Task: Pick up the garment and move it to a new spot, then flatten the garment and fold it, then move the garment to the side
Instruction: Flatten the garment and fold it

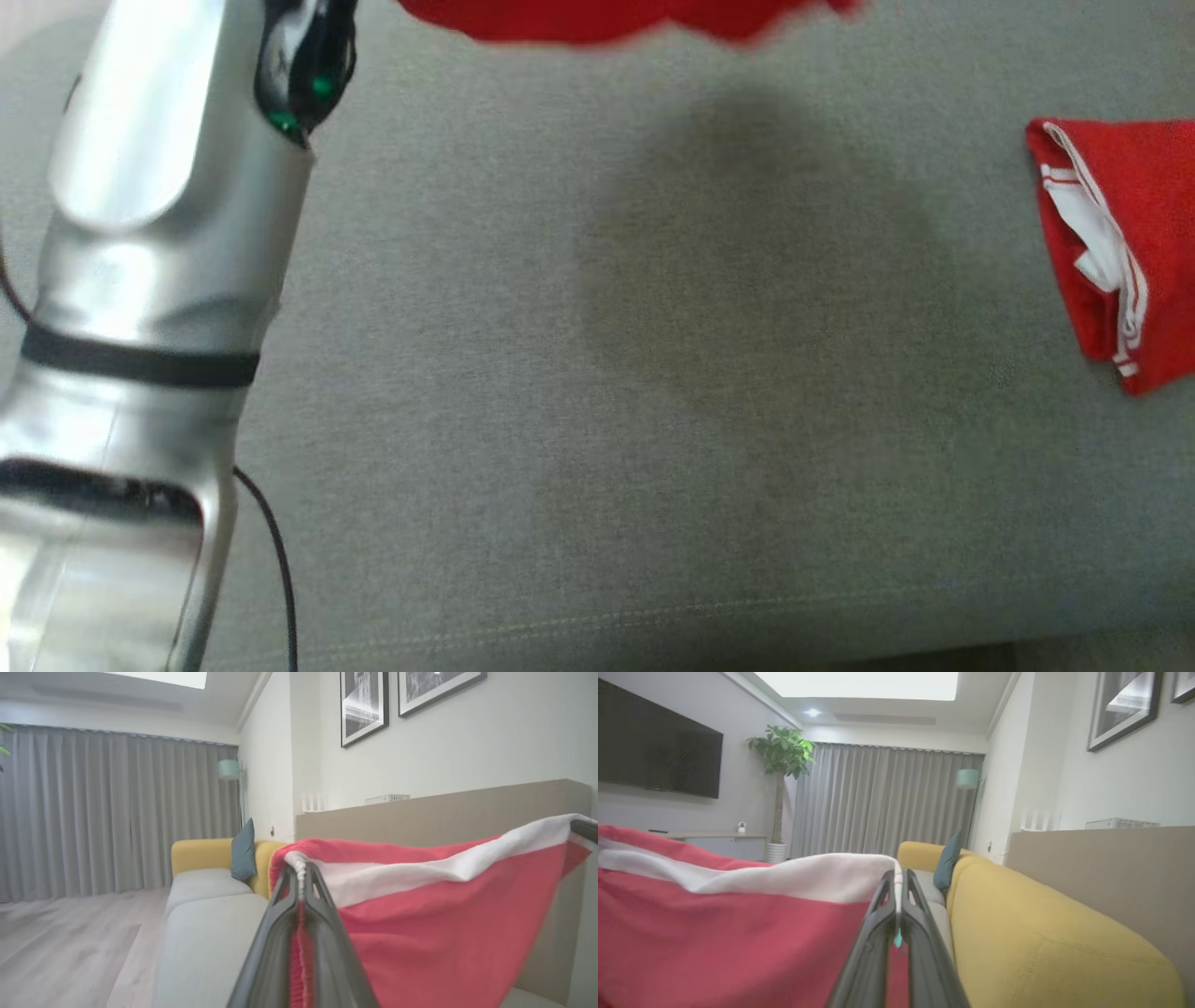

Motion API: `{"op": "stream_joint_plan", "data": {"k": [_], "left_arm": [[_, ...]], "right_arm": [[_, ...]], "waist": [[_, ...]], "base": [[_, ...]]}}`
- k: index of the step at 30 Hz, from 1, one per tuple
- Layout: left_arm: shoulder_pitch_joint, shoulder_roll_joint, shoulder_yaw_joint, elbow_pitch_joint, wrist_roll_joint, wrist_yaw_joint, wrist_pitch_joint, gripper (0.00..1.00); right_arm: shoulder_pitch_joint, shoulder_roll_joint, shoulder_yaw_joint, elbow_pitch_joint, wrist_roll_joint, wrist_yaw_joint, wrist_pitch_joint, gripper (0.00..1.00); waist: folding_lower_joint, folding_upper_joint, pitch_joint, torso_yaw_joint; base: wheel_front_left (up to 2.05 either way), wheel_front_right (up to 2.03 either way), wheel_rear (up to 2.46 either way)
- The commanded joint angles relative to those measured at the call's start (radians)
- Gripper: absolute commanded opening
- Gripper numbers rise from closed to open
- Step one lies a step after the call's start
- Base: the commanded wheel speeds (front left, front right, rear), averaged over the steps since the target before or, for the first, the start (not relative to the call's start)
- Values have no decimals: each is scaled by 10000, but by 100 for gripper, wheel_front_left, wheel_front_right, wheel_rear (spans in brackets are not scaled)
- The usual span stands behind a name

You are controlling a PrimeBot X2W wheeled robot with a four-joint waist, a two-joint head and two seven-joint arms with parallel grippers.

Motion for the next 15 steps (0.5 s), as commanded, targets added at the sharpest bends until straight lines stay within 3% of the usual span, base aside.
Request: {"op": "stream_joint_plan", "data": {"k": [1,8,15], "left_arm": [[-509,103,307,568,-5,-121,-203,0],[152,-475,585,3675,-535,-422,-516,0],[2138,-658,474,3924,-1265,-666,-522,0]], "right_arm": [[-305,377,447,401,100,39,-298,0],[344,1632,2333,3069,992,39,-1451,0],[2425,1644,3482,4052,2379,39,-2385,0]], "waist": [[0,0,125,-138],[0,0,604,-365],[0,0,1015,-292]], "base": [[0,0,0],[0,0,0],[0,0,0]]}}
